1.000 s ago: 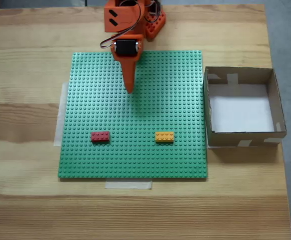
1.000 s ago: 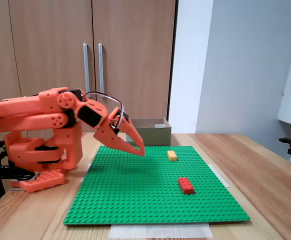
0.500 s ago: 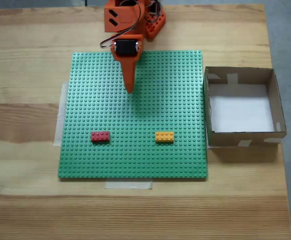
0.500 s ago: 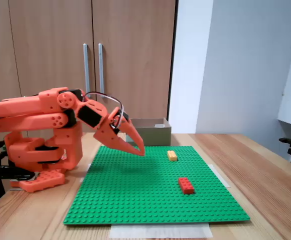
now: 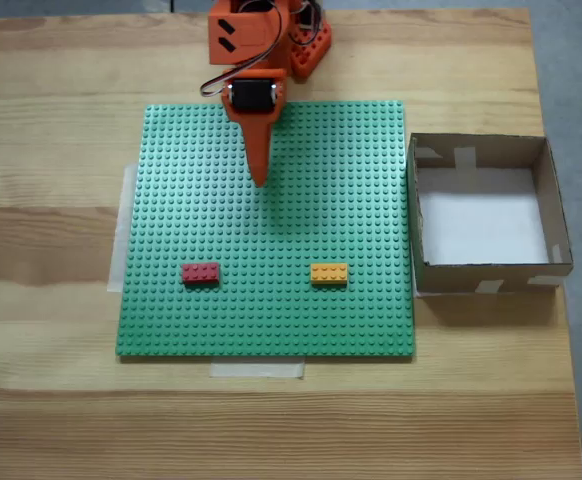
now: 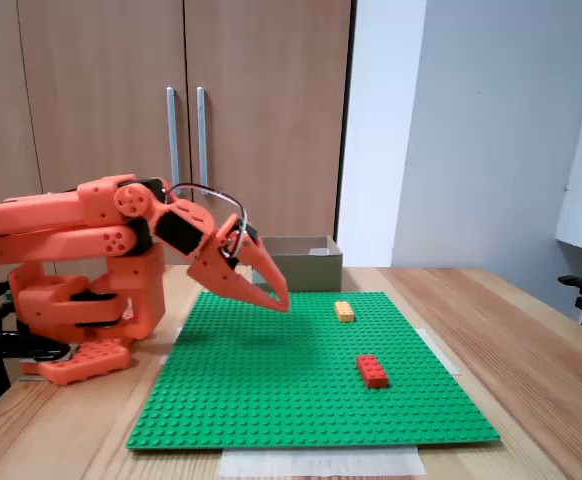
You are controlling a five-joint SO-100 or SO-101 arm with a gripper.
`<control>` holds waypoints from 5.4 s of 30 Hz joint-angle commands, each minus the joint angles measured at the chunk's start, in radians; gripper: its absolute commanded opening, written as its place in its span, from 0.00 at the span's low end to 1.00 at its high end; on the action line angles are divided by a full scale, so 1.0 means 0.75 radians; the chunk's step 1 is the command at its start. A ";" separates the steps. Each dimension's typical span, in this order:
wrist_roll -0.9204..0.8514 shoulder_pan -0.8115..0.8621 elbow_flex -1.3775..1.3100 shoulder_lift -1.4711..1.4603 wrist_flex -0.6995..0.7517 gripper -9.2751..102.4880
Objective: Pick the yellow lego block and put it in the box.
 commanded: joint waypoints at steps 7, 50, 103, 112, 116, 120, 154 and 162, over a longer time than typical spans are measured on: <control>0.014 0.000 -0.004 -0.012 0.006 0.07; 0.029 -0.254 -1.565 -1.640 0.565 0.18; 0.162 -0.350 -2.426 -2.769 0.583 0.28; 0.174 -0.352 -2.424 -2.780 0.577 0.28; 0.196 -0.354 -2.420 -2.782 0.579 0.28; 0.243 -0.356 -2.413 -2.782 0.589 0.26; 0.262 -0.335 -2.356 -2.743 0.526 0.10; 0.266 -0.368 -2.285 -2.516 0.530 0.08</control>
